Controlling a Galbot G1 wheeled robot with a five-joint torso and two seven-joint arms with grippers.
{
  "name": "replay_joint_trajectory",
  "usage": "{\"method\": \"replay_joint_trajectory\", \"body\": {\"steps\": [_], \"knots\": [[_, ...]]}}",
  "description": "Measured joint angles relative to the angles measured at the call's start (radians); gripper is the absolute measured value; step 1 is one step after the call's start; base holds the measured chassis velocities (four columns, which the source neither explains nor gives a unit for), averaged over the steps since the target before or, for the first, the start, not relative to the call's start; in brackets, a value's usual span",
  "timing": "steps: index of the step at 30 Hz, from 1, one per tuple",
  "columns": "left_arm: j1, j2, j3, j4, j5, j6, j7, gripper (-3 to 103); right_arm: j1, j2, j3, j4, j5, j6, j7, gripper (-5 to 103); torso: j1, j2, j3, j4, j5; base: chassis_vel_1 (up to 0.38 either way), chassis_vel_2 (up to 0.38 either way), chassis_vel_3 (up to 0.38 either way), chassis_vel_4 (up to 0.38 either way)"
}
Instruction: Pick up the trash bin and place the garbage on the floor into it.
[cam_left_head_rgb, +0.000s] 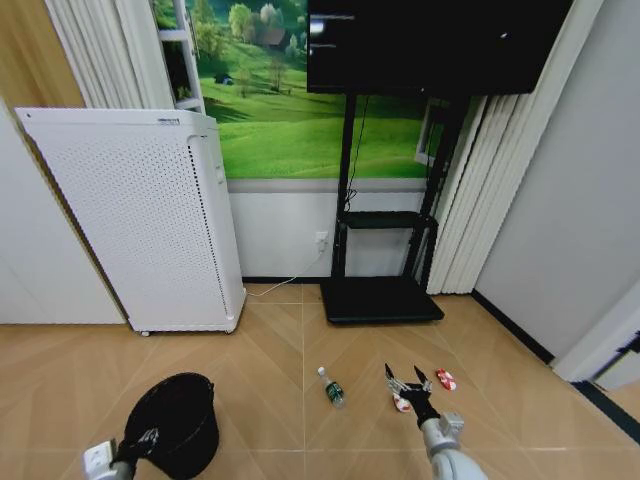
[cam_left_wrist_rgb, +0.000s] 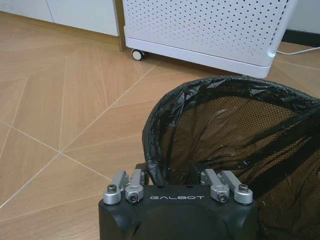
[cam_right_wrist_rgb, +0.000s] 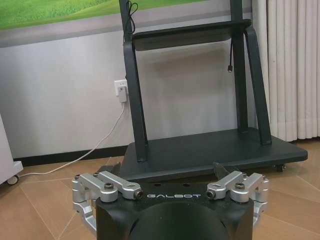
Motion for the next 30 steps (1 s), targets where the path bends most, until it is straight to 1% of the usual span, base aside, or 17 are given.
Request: {"method": "replay_joint_trajectory", "body": {"steps": [1,4,5,7,9,10,12,14,17,18,19,20,21,23,24,27,30], "knots": [[0.0,0.0,0.0,0.0,0.0,0.0,0.0,46,0.0,0.0,0.0,0.0,0.0,0.0,0.0,100,0.0,0.0,0.0,0.0,0.0,0.0,0.0,0.0,0.0],[-0.003,-0.001,-0.001,0.0,-0.001,0.003,0.004,30,0.001,-0.004,0.003,-0.005,0.0,0.002,0.003,100,0.0,0.0,0.0,0.0,0.0,0.0,0.0,0.0,0.0],[-0.003,-0.001,-0.001,0.0,-0.001,0.003,0.004,30,0.001,-0.004,0.003,-0.005,0.0,0.002,0.003,100,0.0,0.0,0.0,0.0,0.0,0.0,0.0,0.0,0.0],[-0.011,-0.002,0.001,0.009,0.0,0.003,0.004,19,0.001,-0.007,0.005,-0.008,0.001,0.004,0.005,100,0.0,0.0,0.0,0.0,0.0,0.0,0.0,0.0,0.0],[-0.014,-0.002,0.001,0.011,0.0,0.003,0.005,19,0.001,-0.008,0.005,-0.008,0.001,0.005,0.005,100,0.0,0.0,0.0,0.0,0.0,0.0,0.0,0.0,0.0],[-0.018,-0.004,0.003,0.013,0.0,0.001,0.008,14,0.001,-0.01,0.007,-0.01,0.003,0.007,0.005,100,0.0,0.0,0.0,0.0,0.0,0.0,0.0,0.0,0.0],[-0.02,-0.006,0.005,0.015,0.002,-0.008,0.011,9,0.001,-0.012,0.008,-0.013,0.004,0.01,0.006,100,0.0,0.0,0.0,-0.0001,0.0002,0.0,0.0,0.0,0.0],[-0.02,-0.007,0.006,0.017,0.006,-0.015,0.015,9,0.001,-0.013,0.008,-0.015,0.005,0.011,0.006,100,0.0,0.0,0.0,0.0,0.0003,0.0,0.0,0.0,0.0],[-0.028,-0.003,0.011,0.027,0.047,-0.078,0.061,9,0.001,-0.015,0.008,-0.024,0.006,0.017,0.007,100,0.0,0.0,0.0,0.0001,-0.0003,0.0,0.0,0.0,0.0],[-0.028,-0.003,0.011,0.027,0.047,-0.078,0.061,9,0.001,-0.015,0.008,-0.024,0.006,0.017,0.007,100,0.0,0.0,0.0,0.0001,-0.0003,0.0,0.0,0.0,0.0],[-0.042,0.001,0.013,0.034,0.078,-0.126,0.086,9,0.001,-0.015,0.009,-0.029,0.006,0.021,0.008,100,0.0,0.0,0.0,0.0002,-0.0002,0.0,0.0,0.0,0.0],[-0.054,0.002,0.014,0.035,0.097,-0.149,0.1,8,0.001,-0.014,0.008,-0.03,0.006,0.023,0.009,100,0.0,0.0,0.0,0.0001,-0.0002,0.0,0.0,0.0,0.0],[-0.054,0.002,0.014,0.035,0.097,-0.149,0.1,8,0.001,-0.014,0.008,-0.03,0.006,0.023,0.009,100,0.0,0.0,0.0,0.0001,-0.0002,0.0,0.0,0.0,0.0],[-0.097,0.001,0.02,0.027,0.118,-0.178,0.142,7,0.0,-0.01,0.005,-0.033,0.004,0.025,0.012,100,0.0,0.0,0.001,0.0001,-0.0002,0.0,0.0,0.0,0.0],[-0.097,0.001,0.02,0.027,0.118,-0.178,0.142,7,0.0,-0.01,0.005,-0.033,0.004,0.025,0.012,100,0.0,0.0,0.001,0.0001,-0.0002,0.0,0.0,0.0,0.0],[-0.153,-0.001,0.039,0.03,0.135,-0.215,0.181,7,0.0,-0.008,0.004,-0.034,0.002,0.026,0.014,100,0.0,0.0,0.001,-0.0002,0.0,0.0,0.0,0.0,0.0],[-0.198,0.005,0.06,0.035,0.141,-0.236,0.206,7,0.0,-0.009,0.004,-0.036,0.002,0.026,0.015,100,0.0,0.0,0.001,-0.0002,0.0,0.0,0.0,0.0,0.0]]}}
